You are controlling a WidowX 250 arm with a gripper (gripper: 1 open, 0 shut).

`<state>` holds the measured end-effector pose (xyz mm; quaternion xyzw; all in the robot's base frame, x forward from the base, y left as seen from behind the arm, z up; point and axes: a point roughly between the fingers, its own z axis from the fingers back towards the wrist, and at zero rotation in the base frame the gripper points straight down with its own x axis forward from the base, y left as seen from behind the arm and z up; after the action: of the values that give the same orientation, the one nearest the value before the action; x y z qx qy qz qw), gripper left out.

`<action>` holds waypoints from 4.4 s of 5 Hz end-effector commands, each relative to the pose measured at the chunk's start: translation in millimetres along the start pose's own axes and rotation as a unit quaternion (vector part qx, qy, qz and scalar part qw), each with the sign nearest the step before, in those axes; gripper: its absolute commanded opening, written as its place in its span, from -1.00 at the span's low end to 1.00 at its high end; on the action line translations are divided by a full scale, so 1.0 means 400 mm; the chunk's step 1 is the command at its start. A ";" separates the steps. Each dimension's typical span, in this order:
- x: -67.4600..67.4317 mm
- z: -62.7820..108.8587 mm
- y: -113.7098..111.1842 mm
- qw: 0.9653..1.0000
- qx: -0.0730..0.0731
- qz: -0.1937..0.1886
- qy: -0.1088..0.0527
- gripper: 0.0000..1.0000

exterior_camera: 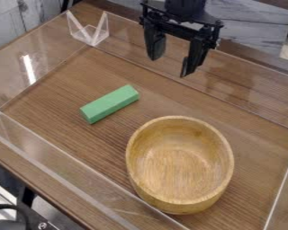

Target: Put the green block in the brown bowl

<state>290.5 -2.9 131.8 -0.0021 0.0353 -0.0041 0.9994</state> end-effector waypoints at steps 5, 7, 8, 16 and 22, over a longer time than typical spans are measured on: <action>-0.096 -0.180 0.273 0.990 0.009 -0.127 -0.054 1.00; -0.070 -0.216 0.273 0.990 0.003 -0.129 -0.065 1.00; -0.061 -0.230 0.274 0.990 0.000 -0.126 -0.066 1.00; -0.090 -0.155 0.256 0.996 -0.070 -0.053 -0.016 -1.00; -0.088 -0.097 0.203 0.996 -0.084 -0.030 -0.024 -1.00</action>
<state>245.4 76.7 78.7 -0.1001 0.0421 -0.0261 0.9937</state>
